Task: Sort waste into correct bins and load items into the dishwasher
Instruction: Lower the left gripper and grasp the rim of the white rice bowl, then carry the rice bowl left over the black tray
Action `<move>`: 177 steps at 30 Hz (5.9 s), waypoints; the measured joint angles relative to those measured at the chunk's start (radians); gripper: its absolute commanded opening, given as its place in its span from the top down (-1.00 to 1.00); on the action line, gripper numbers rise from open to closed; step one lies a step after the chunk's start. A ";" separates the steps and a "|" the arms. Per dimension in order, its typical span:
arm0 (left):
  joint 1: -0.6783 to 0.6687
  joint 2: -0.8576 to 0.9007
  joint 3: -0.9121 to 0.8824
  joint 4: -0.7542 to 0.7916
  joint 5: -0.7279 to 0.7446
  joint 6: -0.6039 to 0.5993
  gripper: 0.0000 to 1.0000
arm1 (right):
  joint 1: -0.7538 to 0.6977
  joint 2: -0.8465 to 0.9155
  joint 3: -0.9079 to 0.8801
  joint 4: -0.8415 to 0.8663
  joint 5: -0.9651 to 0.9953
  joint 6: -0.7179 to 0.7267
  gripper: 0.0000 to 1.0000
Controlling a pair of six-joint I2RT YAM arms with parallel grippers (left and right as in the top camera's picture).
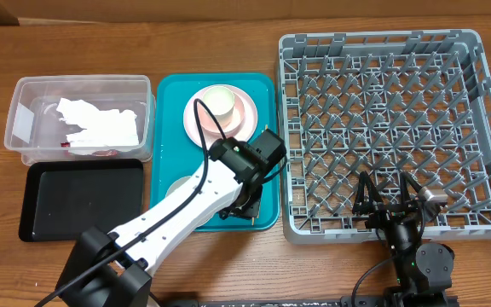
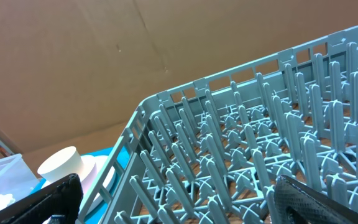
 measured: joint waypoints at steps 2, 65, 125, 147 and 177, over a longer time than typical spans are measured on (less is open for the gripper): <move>0.001 0.000 -0.027 0.020 -0.006 -0.004 0.15 | 0.000 0.000 0.000 -0.001 0.000 0.000 -1.00; 0.021 0.000 -0.272 0.300 -0.158 -0.036 0.51 | 0.000 0.000 0.000 0.000 0.000 0.000 -1.00; 0.021 0.000 -0.295 0.352 -0.162 -0.043 0.92 | 0.000 0.000 0.000 0.000 0.000 0.000 -0.99; 0.035 -0.049 0.006 0.077 -0.126 -0.043 0.92 | 0.000 0.000 0.000 0.000 0.000 0.000 -1.00; 1.365 -0.191 -0.035 0.196 0.604 0.388 0.92 | 0.000 0.000 0.000 0.000 0.000 0.000 -1.00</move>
